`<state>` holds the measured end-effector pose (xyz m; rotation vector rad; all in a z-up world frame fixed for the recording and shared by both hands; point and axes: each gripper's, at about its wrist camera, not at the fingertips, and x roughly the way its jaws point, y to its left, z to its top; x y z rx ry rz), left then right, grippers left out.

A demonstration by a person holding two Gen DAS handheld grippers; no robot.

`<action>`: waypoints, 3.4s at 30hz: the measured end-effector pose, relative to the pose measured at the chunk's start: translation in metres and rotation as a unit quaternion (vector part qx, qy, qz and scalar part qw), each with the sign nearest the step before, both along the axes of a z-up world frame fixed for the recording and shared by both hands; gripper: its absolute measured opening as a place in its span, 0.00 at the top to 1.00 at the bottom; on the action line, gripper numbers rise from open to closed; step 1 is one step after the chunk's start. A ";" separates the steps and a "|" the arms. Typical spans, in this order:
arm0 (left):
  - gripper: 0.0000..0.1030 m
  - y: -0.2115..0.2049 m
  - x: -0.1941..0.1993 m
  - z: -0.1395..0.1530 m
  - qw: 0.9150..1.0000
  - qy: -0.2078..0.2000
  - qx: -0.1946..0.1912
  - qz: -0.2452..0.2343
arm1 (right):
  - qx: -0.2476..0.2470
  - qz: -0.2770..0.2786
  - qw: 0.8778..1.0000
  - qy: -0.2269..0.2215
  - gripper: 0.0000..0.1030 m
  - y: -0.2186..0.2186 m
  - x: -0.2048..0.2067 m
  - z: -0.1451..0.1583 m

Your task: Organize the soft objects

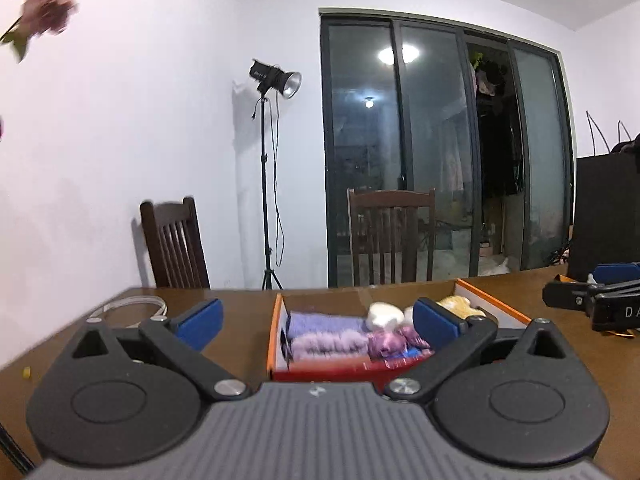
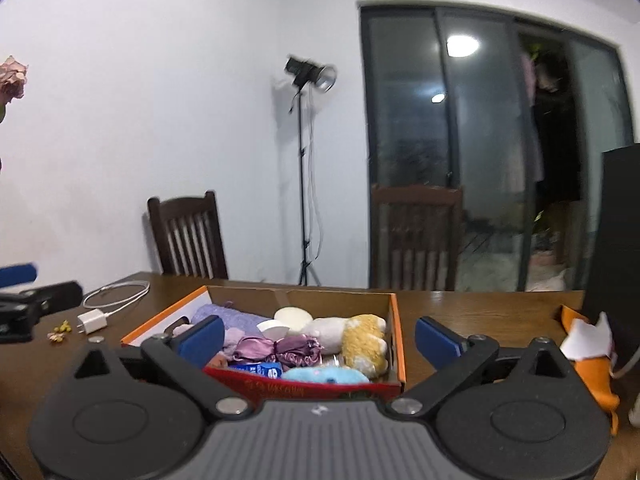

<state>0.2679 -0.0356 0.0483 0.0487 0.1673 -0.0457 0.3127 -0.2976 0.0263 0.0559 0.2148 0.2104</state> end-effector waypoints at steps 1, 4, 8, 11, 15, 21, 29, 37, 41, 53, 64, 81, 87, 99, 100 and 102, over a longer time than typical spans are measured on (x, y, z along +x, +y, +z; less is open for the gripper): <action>0.00 0.001 -0.007 -0.002 1.000 0.001 -0.004 0.001 | 0.005 0.002 1.000 -0.007 0.00 0.002 -0.008 -0.001; 0.00 0.002 -0.028 -0.003 1.000 -0.002 -0.013 0.002 | 0.025 -0.004 1.000 -0.015 0.00 0.003 -0.029 0.001; 0.00 0.006 -0.063 -0.002 1.000 -0.009 -0.027 -0.002 | 0.031 -0.014 0.999 -0.012 0.00 0.005 -0.057 0.000; 0.00 0.009 -0.088 -0.002 0.999 -0.011 -0.033 -0.004 | 0.037 -0.017 0.999 -0.003 0.00 0.005 -0.083 0.000; 0.00 0.011 -0.124 -0.007 0.999 0.008 -0.042 -0.024 | 0.033 -0.013 0.999 -0.002 0.00 0.010 -0.125 -0.003; 0.00 0.013 -0.199 -0.019 1.000 -0.009 -0.025 -0.007 | 0.022 0.012 1.000 0.000 0.00 0.015 -0.192 -0.012; 0.00 0.025 -0.260 -0.039 0.998 0.043 -0.036 -0.010 | 0.089 0.007 0.996 0.010 0.00 0.022 -0.287 -0.048; 0.00 0.034 -0.278 -0.031 1.000 -0.004 -0.027 0.001 | 0.039 0.008 0.999 0.026 0.00 0.039 -0.295 -0.051; 0.00 0.033 -0.276 -0.032 1.000 0.003 -0.030 0.006 | 0.031 0.021 0.999 0.037 0.00 0.042 -0.295 -0.048; 0.00 0.026 -0.274 -0.037 1.000 0.015 -0.024 -0.006 | 0.018 0.025 0.999 0.023 0.00 0.045 -0.296 -0.042; 0.00 0.025 -0.274 -0.036 1.000 0.016 -0.019 -0.011 | 0.020 0.023 0.999 0.025 0.00 0.042 -0.295 -0.044; 0.00 0.022 -0.274 -0.038 1.000 0.017 -0.015 -0.016 | 0.025 0.017 0.999 0.027 0.00 0.042 -0.293 -0.044; 0.00 0.022 -0.274 -0.038 1.000 0.018 -0.015 -0.015 | 0.021 0.021 0.999 0.031 0.00 0.044 -0.292 -0.048; 0.00 0.023 -0.273 -0.041 1.000 0.020 -0.014 -0.017 | 0.019 0.019 0.999 0.031 0.00 0.042 -0.294 -0.048; 0.00 0.023 -0.273 -0.041 1.000 0.020 -0.014 -0.017 | 0.019 0.018 0.999 0.028 0.00 0.042 -0.295 -0.047; 0.00 0.023 -0.272 -0.041 1.000 0.019 -0.014 -0.017 | 0.018 0.015 1.000 0.018 0.00 0.043 -0.297 -0.044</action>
